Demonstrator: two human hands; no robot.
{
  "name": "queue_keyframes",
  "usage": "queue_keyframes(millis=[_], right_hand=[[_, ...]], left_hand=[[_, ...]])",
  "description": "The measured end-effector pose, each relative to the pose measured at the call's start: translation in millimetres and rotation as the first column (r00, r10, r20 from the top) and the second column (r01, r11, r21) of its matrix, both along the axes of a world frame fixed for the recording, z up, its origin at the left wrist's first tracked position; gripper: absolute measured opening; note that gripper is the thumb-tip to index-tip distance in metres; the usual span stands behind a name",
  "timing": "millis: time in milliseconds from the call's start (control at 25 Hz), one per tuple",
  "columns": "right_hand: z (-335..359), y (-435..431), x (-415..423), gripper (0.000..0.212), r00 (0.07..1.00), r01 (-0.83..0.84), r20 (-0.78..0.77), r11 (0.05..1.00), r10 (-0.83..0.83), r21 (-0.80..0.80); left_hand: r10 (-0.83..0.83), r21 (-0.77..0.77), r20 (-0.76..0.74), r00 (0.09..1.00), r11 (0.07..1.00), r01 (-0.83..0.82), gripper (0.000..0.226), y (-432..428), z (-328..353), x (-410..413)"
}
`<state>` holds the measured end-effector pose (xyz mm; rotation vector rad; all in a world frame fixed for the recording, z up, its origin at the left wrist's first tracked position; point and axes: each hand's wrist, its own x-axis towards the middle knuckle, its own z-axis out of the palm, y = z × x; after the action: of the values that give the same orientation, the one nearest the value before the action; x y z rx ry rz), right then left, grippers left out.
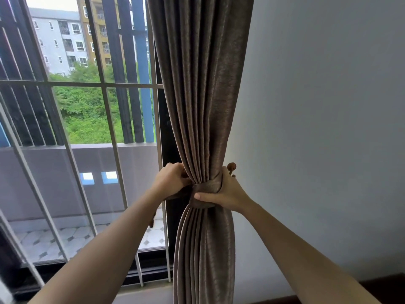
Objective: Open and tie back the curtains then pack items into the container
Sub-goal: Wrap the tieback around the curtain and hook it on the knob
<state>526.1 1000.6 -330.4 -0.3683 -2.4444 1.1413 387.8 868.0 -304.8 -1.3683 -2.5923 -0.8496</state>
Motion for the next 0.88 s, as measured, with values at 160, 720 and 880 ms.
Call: queue_keyframes(millis=[160, 720, 880], right_hand=[[1.4, -8.9, -0.7, 0.078, 0.985, 0.159, -0.081, 0.979, -0.149, 0.126], [-3.1, -6.8, -4.5, 0.09, 0.969, 0.162, 0.155, 0.971, -0.19, 0.174], [-10.5, -7.4, 6.8, 0.104, 0.95, 0.198, 0.189, 0.947, -0.249, 0.253]], left_hand=[[0.192, 0.012, -0.138, 0.972, 0.981, -0.192, 0.018, 4.8, 9.1, 3.0], [0.12, -0.188, -0.133, 0.984, 0.971, -0.144, 0.026, -14.1, -18.3, -31.4], [-0.079, -0.138, -0.033, 0.996, 0.988, 0.073, 0.019, -27.2, -17.2, -34.4]])
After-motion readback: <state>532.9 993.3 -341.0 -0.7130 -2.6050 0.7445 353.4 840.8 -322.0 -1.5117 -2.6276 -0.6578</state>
